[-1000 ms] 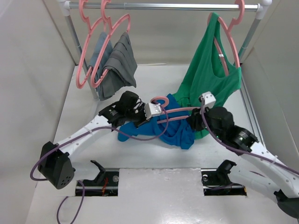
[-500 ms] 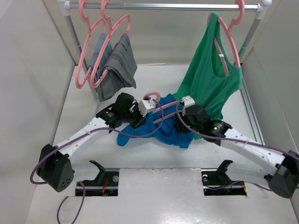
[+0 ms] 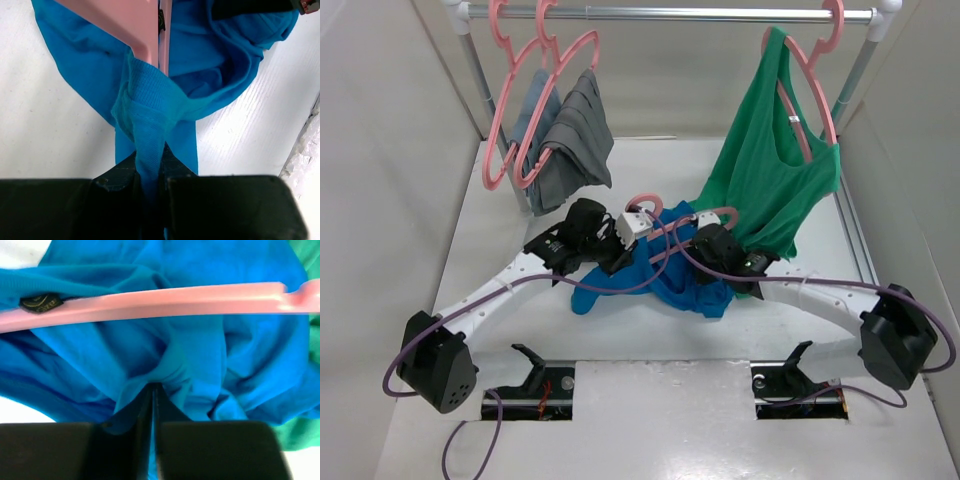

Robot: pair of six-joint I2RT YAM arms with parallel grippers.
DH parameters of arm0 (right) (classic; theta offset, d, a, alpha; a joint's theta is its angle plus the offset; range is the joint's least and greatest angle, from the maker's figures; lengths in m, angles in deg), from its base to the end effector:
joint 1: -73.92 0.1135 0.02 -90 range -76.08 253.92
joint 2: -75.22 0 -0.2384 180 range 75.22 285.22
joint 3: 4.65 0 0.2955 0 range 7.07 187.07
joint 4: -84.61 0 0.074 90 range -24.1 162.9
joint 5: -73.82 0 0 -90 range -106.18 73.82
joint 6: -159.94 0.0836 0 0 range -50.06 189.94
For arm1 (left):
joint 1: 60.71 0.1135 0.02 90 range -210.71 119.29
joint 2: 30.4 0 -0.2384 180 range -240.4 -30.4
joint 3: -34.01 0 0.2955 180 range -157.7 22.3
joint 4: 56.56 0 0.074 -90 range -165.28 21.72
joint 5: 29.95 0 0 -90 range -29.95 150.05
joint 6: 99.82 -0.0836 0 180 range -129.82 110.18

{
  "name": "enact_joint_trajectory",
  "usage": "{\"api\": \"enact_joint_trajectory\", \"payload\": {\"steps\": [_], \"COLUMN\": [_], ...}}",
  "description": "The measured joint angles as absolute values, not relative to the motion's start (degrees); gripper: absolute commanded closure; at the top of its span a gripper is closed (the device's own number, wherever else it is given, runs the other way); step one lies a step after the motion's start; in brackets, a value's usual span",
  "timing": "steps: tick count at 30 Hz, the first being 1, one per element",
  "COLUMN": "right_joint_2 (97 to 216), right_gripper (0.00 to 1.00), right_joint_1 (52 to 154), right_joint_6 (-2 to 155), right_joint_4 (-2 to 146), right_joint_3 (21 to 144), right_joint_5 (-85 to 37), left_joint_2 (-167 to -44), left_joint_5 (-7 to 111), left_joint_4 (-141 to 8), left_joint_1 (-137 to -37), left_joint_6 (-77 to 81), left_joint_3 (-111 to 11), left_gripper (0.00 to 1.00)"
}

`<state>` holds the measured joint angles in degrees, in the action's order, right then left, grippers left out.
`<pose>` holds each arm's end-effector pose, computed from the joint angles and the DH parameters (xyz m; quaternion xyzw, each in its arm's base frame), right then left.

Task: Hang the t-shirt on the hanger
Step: Place tshirt on hanger

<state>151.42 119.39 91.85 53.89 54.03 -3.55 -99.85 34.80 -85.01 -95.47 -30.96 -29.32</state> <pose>0.2575 0.2357 0.1400 -0.1512 0.9171 0.1110 0.3518 0.2699 -0.2307 0.2203 0.4947 0.7155 -0.2459 0.4277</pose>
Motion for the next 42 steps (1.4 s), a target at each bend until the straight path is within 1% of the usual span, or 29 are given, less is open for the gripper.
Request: {"api": "enact_joint_trajectory", "payload": {"steps": [4, 8, 9, 10, 12, 13, 14, 16, 19, 21, 27, 29, 32, 33, 34, 35, 36, 37, 42], "right_joint_2": [149.59, 142.31, 139.79, 137.43, 133.26, 131.49, 130.31, 128.91, 129.74, 131.77, 142.61, 145.78, 148.65, 149.13, 149.56, 149.87, 149.98, 149.98, 148.06], "right_gripper": [1.0, 1.0, 0.96, 0.88, 0.69, 0.52, 0.44, 0.32, 0.29, 0.29, 0.29, 0.32, 0.5, 0.58, 0.74, 0.81, 0.97, 1.0, 1.0], "right_joint_1": [119.28, 117.27, 116.35, 115.46, 114.67, 114.76, 115.2, 116.79, 119.07, 119.76, 120.05, 120.14, 120.14, 120.14, 120.14, 120.14, 120.14, 120.14, 119.68], "right_joint_6": [94.48, 96.9, 97.23, 97.58, 96.97, 96.44, 96.01, 94.54, 93.21, 92.84, 93.78, 94.0, 94.26, 94.24, 94.28, 94.48, 94.65, 94.87, 96.75], "right_joint_4": [52.76, 52.58, 52.43, 52.41, 53.37, 54.0, 54.57, 55.51, 56.23, 57.3, 58.0, 57.83, 57.57, 57.5, 57.48, 57.44, 57.44, 57.39, 57.24], "right_joint_3": [53.64, 48.52, 46.66, 45.11, 42.99, 42.69, 42.79, 44.02, 47.19, 48.91, 52.5, 53.0, 53.64, 53.88, 54.09, 54.29, 54.38, 54.38, 51.97], "right_joint_5": [-1.0, 0.14, 0.16, 0.16, -0.23, -0.76, -0.95, -0.87, -0.34, -0.19, 0.18, 0.36, 0.82, 1.01, 1.06, 1.12, 1.15, 1.19, 1.25], "left_joint_2": [-99.31, -97.62, -97.32, -97.1, -97.06, -97.06, -97.06, -97.08, -97.16, -97.38, -97.51, -97.51, -97.51, -97.51, -97.51, -97.51, -97.51, -97.51, -97.51], "left_joint_5": [34.4, 33.62, 33.27, 32.94, 32.17, 31.78, 31.34, 30.62, 30.12, 30.03, 29.97, 29.92, 29.88, 29.88, 29.86, 29.88, 29.88, 29.88, 29.79], "left_joint_4": [-85.56, -85.88, -85.88, -85.88, -85.91, -85.95, -85.99, -85.93, -85.82, -85.62, -85.32, -85.23, -85.23, -85.21, -85.21, -85.23, -85.21, -85.21, -85.38], "left_joint_1": [-94.84, -93.02, -92.78, -92.52, -92.45, -92.45, -92.45, -92.47, -92.47, -92.47, -92.47, -92.47, -92.47, -92.47, -92.47, -92.45, -92.47, -92.47, -92.47], "left_joint_6": [-31.14, -32.08, -32.38, -32.67, -33.0, -33.17, -33.3, -33.56, -33.81, -33.81, -33.76, -33.76, -33.72, -33.72, -33.7, -33.7, -33.7, -33.7, -34.05], "left_joint_3": [-29.32, -29.3, -29.3, -29.3, -29.3, -29.3, -29.3, -29.3, -29.3, -29.3, -29.3, -29.3, -29.3, -29.3, -29.3, -29.3, -29.3, -29.3, -29.3], "left_gripper": [1.0, 1.0, 1.0, 1.0, 1.0, 1.0, 1.0, 1.0, 1.0, 1.0, 1.0, 1.0, 1.0, 1.0, 1.0, 1.0, 1.0, 1.0, 1.0]}}
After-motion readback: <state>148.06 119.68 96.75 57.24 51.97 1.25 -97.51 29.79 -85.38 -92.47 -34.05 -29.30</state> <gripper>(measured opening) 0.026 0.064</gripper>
